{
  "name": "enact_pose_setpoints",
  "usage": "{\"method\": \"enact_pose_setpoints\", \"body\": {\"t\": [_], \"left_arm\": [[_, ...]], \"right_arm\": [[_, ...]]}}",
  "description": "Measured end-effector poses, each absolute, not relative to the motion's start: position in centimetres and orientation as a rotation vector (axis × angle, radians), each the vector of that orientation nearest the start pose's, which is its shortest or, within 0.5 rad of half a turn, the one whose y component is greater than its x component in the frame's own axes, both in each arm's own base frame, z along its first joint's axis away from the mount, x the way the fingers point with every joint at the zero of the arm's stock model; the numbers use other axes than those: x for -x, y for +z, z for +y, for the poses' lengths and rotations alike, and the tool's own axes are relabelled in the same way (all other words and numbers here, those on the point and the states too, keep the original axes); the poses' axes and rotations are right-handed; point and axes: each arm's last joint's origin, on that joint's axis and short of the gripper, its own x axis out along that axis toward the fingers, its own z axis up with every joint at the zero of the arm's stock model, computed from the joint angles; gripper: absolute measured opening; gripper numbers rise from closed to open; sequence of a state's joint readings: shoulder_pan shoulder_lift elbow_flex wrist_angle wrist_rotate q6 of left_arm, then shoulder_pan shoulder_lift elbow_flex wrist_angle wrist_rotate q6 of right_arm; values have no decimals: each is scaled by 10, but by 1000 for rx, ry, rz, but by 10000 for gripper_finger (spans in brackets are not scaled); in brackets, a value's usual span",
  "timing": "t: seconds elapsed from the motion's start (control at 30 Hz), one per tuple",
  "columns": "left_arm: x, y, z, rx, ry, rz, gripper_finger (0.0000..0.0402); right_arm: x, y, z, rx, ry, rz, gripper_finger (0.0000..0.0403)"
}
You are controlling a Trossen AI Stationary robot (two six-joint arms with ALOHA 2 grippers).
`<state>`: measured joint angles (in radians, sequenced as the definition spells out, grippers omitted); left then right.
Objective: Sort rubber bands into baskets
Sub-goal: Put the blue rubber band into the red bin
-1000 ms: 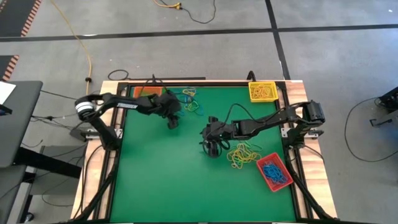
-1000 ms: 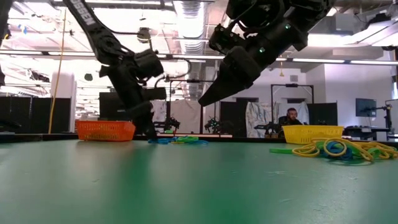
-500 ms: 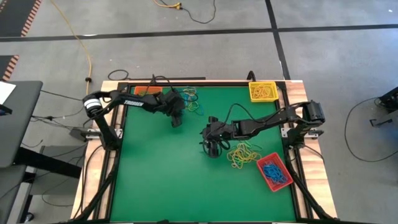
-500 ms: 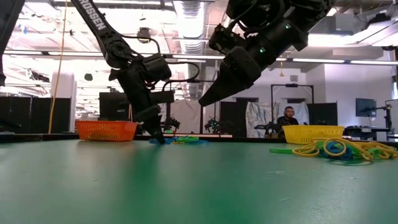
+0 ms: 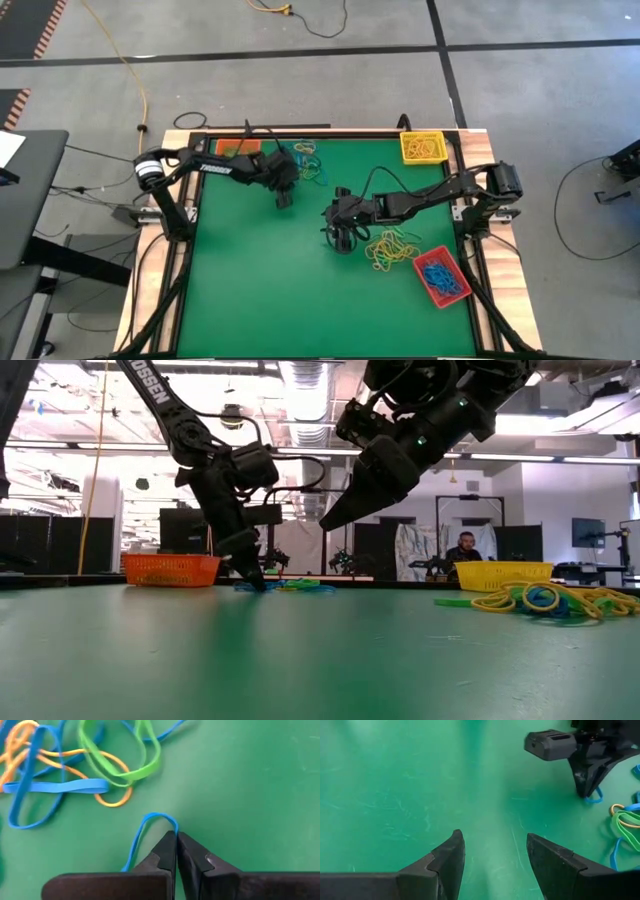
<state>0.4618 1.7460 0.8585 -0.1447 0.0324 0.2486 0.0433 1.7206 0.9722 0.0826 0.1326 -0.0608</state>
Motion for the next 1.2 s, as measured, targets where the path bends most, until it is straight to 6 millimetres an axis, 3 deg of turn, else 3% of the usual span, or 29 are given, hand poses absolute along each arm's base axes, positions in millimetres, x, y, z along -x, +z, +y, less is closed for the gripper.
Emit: {"method": "enact_pose_setpoints", "body": {"t": [0.17, 0.43, 0.73, 1.2], "left_arm": [[-287, 139, 126, 37, 217, 1014, 0], [-290, 183, 95, -26, 187, 866, 0], [-283, 230, 45, -109, 99, 706, 0], [-286, 245, -11, -145, -154, 577, 0]], "right_arm": [[-356, 182, 11, 117, -66, 664, 239], [-356, 182, 9, 117, -72, 663, 239], [-357, 184, 9, 115, -73, 642, 239], [-367, 202, 27, 175, -18, 422, 239]]}}
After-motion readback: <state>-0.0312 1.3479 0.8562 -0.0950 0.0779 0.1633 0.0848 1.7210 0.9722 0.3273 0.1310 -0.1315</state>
